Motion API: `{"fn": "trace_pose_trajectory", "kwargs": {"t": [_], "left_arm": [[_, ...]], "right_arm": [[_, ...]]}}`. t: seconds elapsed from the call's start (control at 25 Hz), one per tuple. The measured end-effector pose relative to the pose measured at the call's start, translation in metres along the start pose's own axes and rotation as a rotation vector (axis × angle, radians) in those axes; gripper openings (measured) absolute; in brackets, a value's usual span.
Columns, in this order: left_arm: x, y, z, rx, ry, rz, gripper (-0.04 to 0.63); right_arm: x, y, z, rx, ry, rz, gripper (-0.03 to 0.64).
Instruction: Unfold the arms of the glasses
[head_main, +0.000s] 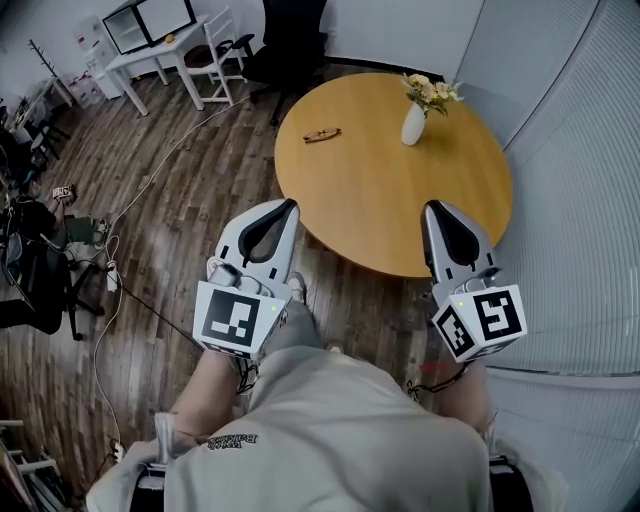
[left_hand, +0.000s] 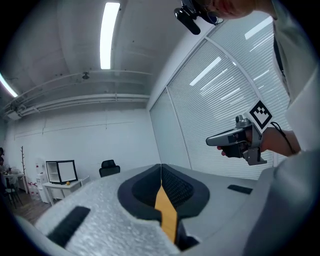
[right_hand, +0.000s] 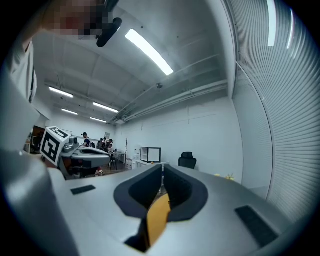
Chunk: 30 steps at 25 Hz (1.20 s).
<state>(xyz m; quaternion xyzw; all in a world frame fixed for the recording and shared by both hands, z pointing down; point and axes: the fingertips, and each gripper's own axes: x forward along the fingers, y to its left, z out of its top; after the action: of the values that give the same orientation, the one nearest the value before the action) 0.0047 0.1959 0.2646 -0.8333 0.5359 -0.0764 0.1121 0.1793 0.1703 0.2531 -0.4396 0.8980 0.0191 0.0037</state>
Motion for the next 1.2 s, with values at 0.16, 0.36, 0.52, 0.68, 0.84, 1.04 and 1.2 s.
{"fn": "trace_pose_trajectory", "kwargs": {"t": [0.16, 0.36, 0.52, 0.68, 0.84, 1.04, 1.2], "left_arm": [[0.011, 0.002, -0.004, -0.040, 0.005, 0.004, 0.021], [0.024, 0.021, -0.012, -0.034, 0.003, 0.004, 0.021], [0.035, 0.041, -0.022, -0.036, -0.005, 0.005, 0.021], [0.051, 0.061, -0.020, -0.072, -0.030, 0.013, 0.021], [0.071, 0.086, -0.027, -0.070, -0.019, 0.001, 0.021], [0.104, 0.119, -0.037, -0.059, 0.004, -0.024, 0.021], [0.133, 0.146, -0.047, -0.052, 0.019, -0.061, 0.021]], "right_arm": [[0.009, -0.002, -0.010, 0.003, 0.018, 0.006, 0.034], [0.030, -0.004, -0.012, -0.024, 0.046, 0.015, 0.034], [0.053, -0.004, -0.017, -0.030, 0.060, 0.013, 0.034], [0.082, -0.013, -0.019, -0.022, 0.056, 0.006, 0.034], [0.115, -0.016, -0.018, -0.021, 0.054, 0.002, 0.034], [0.161, -0.021, -0.018, -0.016, 0.068, -0.009, 0.034], [0.197, -0.029, -0.021, -0.006, 0.079, -0.039, 0.034]]}}
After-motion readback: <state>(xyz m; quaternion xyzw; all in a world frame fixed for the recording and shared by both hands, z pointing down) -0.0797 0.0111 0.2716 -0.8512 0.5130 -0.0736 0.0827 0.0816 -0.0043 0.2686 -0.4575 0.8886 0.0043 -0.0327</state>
